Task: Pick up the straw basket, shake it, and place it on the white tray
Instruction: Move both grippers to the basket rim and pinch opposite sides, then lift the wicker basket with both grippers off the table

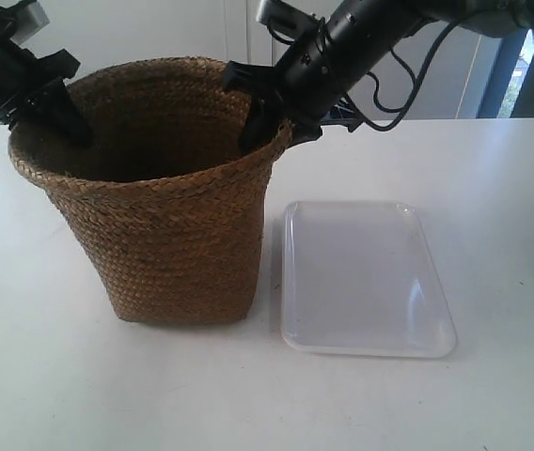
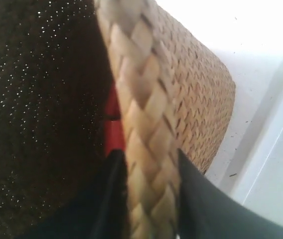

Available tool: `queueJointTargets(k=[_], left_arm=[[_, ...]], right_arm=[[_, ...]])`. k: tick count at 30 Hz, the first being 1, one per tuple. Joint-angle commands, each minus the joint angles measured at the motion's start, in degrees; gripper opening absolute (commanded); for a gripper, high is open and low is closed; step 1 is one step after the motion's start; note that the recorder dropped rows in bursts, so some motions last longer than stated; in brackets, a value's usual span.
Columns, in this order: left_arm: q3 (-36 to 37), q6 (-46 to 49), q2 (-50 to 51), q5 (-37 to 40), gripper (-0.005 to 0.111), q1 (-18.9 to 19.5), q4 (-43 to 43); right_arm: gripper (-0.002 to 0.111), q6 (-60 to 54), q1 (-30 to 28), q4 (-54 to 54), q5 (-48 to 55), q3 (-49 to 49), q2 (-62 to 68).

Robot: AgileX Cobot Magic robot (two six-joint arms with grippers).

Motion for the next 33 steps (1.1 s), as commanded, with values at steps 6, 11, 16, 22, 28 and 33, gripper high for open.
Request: queueJointTargets(k=[6,11,16,22,28,33], left_arm=[[0.17,1.90,-12.09,-11.90,0.000,-9.66,6.04],[2.82,-2.03,-17.42,-19.75,0.000,-16.59,13.09],[13.20,-5.78,-23.85,-27.95,0.000,-17.48,16.63],[28.98,-4.18,-34.58,-36.71,0.000,-18.81,16.38],[41.90,-4.24,-47.81,-46.41,0.000,-19.97,9.51],[50.22,-4.10,-54.54,-50.39,0.000,-19.97,8.42]], right_arm=[[0.000,-2.26,4.51,-14.18,-10.19,0.17,-12.37],[0.000,-1.26,4.85,-15.31,-13.55,2.03,-18.29],[0.000,-0.74,4.85,-17.83,-19.34,14.34,-25.76],[0.000,-1.41,6.22,-12.53,-38.28,35.60,-38.40],[0.000,-3.93,11.62,-12.65,-44.83,51.98,-50.80],[0.000,-3.68,16.34,-11.87,-54.96,63.18,-58.41]])
